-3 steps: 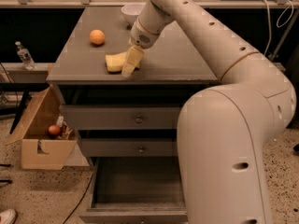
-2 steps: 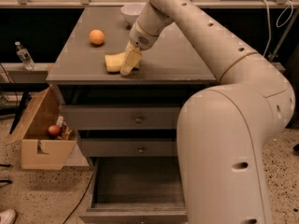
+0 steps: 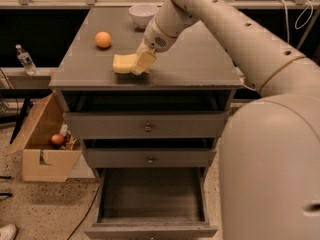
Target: Place sponge into bottom drawer
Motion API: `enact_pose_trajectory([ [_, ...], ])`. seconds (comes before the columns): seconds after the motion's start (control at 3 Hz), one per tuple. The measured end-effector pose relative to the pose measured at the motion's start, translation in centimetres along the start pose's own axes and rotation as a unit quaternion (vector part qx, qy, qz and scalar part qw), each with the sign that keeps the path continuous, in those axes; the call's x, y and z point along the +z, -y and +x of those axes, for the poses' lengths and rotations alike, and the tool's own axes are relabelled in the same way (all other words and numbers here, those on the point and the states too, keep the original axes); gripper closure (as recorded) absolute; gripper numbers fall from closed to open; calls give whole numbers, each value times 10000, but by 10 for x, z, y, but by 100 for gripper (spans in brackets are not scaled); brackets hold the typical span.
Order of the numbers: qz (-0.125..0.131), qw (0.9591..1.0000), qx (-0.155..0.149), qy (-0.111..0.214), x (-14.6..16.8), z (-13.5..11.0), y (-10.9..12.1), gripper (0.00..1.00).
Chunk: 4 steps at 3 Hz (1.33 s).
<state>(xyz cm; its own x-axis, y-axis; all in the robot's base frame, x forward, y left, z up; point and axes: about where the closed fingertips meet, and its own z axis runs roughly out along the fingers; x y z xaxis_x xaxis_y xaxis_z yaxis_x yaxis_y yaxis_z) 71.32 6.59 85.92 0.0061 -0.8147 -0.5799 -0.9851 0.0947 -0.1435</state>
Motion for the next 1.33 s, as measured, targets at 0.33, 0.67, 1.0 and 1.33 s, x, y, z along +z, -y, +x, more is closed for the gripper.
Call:
enact_pose_trajectory([
  [0.33,252,9992,74,304,-44,2,-32,98],
  [0.67,209,9976,413,507,-77,34,-85,100],
  [1.0,189,9979,420,461,-77,37,-88,100],
  [1.33,118,9981,449,396,-75,49,-110,100],
])
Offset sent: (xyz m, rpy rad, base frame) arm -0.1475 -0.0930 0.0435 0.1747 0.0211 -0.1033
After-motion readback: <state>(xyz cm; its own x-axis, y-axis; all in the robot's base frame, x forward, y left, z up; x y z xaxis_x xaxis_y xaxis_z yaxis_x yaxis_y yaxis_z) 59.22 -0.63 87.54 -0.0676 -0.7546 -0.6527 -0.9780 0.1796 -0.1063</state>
